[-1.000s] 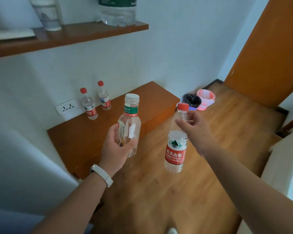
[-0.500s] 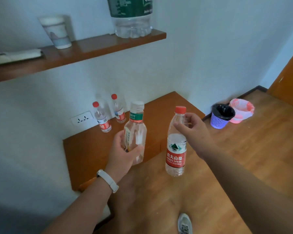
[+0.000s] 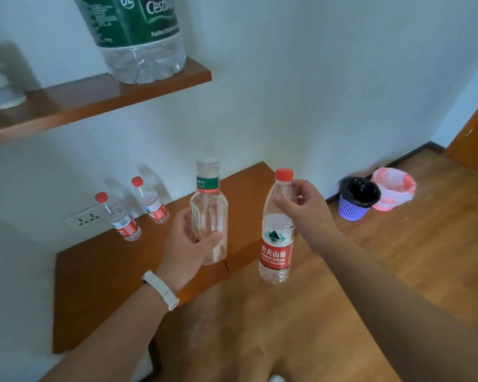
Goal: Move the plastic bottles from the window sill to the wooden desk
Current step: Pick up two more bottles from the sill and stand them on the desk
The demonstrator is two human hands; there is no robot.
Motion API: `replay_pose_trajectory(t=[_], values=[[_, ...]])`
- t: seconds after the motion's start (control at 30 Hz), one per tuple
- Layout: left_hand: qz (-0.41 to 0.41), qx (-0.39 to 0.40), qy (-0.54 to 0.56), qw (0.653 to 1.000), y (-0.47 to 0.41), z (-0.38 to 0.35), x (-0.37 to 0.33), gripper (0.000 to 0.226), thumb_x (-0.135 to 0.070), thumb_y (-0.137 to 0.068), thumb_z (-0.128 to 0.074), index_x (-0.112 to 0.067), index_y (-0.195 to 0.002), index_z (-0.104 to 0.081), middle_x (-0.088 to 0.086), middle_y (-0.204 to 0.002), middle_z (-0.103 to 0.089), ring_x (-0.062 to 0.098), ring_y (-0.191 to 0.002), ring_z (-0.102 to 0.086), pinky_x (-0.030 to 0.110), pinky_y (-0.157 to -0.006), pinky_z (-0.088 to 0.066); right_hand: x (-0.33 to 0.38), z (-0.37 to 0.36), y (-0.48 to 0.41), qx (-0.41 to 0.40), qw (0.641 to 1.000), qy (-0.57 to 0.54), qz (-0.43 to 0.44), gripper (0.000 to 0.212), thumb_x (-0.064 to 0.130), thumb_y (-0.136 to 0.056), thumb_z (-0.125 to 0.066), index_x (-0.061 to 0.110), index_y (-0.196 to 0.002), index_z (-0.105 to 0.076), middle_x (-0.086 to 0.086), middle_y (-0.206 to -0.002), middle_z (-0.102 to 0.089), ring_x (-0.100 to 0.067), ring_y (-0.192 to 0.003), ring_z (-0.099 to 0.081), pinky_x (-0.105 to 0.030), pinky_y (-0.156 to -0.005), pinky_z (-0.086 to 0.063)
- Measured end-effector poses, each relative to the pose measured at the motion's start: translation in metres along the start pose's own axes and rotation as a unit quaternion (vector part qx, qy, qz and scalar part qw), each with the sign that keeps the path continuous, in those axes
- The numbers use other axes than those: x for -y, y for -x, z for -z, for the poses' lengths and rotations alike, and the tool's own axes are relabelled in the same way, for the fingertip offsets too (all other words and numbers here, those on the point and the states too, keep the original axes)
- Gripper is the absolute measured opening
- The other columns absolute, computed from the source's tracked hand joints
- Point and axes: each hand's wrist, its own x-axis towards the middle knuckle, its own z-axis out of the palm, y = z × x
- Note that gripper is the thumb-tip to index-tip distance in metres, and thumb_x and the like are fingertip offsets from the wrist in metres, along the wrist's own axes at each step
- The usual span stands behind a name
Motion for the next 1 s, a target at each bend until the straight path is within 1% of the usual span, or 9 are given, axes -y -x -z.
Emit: replay_pose_trajectory(t=[0.1,0.23,0.37,0.47,0.57,0.63,0.77,0.9,1.0], values=[[-0.001,-0.008,-0.006,1.0,-0.015,-0.006,-0.005,0.061,-0.024,-0.083,-0.079,-0.03,-0.133,-0.044,-0.013,-0.119,-0.06,0.004,-0.105,-0.062,0.016,-0.074,-0.052,-0.004,0.003,-0.016,0.009,1.0,0.002,-0.002,0.042,0.037,-0.086,-0.069,0.027,-0.124,-0.053,0.008,-0.111,-0.063,-0.013,-0.099,-0.063,-0.04,-0.088,-0.056],[0.001,-0.034,-0.009,0.999,-0.034,-0.007,0.0,0.057,-0.022,-0.084,-0.078,-0.031,-0.13,-0.045,-0.016,-0.114,-0.06,-0.006,-0.096,-0.063,0.008,-0.066,-0.05,-0.01,-0.006,-0.044,0.018,1.0,-0.002,-0.01,0.043,0.039,-0.083,-0.071,0.029,-0.122,-0.053,0.009,-0.11,-0.063,-0.013,-0.1,-0.063,-0.039,-0.088,-0.056],[0.02,-0.053,0.004,0.998,-0.054,0.001,0.015,0.06,-0.024,-0.084,-0.077,-0.031,-0.134,-0.044,-0.014,-0.118,-0.06,0.005,-0.105,-0.061,0.009,-0.065,-0.05,-0.016,-0.026,-0.07,0.043,0.999,0.006,-0.009,0.038,0.037,-0.084,-0.071,0.031,-0.117,-0.054,0.011,-0.107,-0.064,-0.011,-0.097,-0.063,-0.036,-0.086,-0.057],[0.038,-0.078,0.017,0.996,-0.075,0.007,0.029,0.062,-0.026,-0.083,-0.078,-0.03,-0.135,-0.044,-0.012,-0.119,-0.059,0.008,-0.107,-0.061,0.013,-0.071,-0.048,-0.019,-0.042,-0.093,0.067,0.997,0.025,-0.007,0.036,0.037,-0.085,-0.071,0.033,-0.117,-0.054,0.012,-0.107,-0.064,-0.01,-0.096,-0.064,-0.035,-0.086,-0.057],[0.056,-0.084,0.037,0.994,-0.099,0.014,0.044,0.063,-0.025,-0.082,-0.079,-0.031,-0.134,-0.044,-0.01,-0.121,-0.06,0.012,-0.11,-0.061,0.024,-0.082,-0.05,-0.022,-0.058,-0.121,0.08,0.996,0.045,-0.007,0.039,0.04,-0.085,-0.071,0.031,-0.119,-0.054,0.012,-0.106,-0.064,-0.01,-0.096,-0.065,-0.035,-0.085,-0.058],[0.067,-0.089,0.047,0.993,-0.116,0.019,0.054,0.062,-0.023,-0.082,-0.08,-0.03,-0.133,-0.045,-0.009,-0.12,-0.06,0.013,-0.11,-0.061,0.026,-0.085,-0.051,-0.022,-0.07,-0.14,0.095,0.993,0.066,-0.005,0.039,0.04,-0.085,-0.07,0.03,-0.119,-0.054,0.013,-0.105,-0.064,-0.008,-0.094,-0.065,-0.032,-0.083,-0.058],[0.078,-0.089,0.048,0.992,-0.154,0.026,0.071,0.062,-0.02,-0.081,-0.081,-0.03,-0.131,-0.047,-0.006,-0.118,-0.061,0.015,-0.108,-0.063,0.026,-0.081,-0.055,-0.018,-0.094,-0.179,0.124,0.987,0.1,0.007,0.043,0.043,-0.084,-0.071,0.028,-0.12,-0.054,0.013,-0.106,-0.065,-0.007,-0.093,-0.065,-0.029,-0.081,-0.057],[0.072,-0.096,0.015,0.993,-0.187,0.03,0.078,0.061,-0.02,-0.081,-0.082,-0.028,-0.129,-0.046,-0.009,-0.111,-0.059,0.01,-0.097,-0.062,0.012,-0.063,-0.053,-0.013,-0.114,-0.212,0.133,0.985,0.106,0.022,0.04,0.042,-0.085,-0.07,0.026,-0.118,-0.056,0.014,-0.103,-0.065,-0.007,-0.092,-0.066,-0.026,-0.079,-0.056],[0.071,-0.095,0.005,0.993,-0.21,0.036,0.085,0.062,-0.025,-0.08,-0.082,-0.029,-0.13,-0.045,-0.011,-0.116,-0.06,0.009,-0.103,-0.062,0.016,-0.069,-0.053,-0.01,-0.129,-0.232,0.137,0.984,0.106,0.037,0.04,0.042,-0.086,-0.069,0.025,-0.119,-0.056,0.016,-0.103,-0.065,-0.005,-0.092,-0.066,-0.023,-0.078,-0.056]])
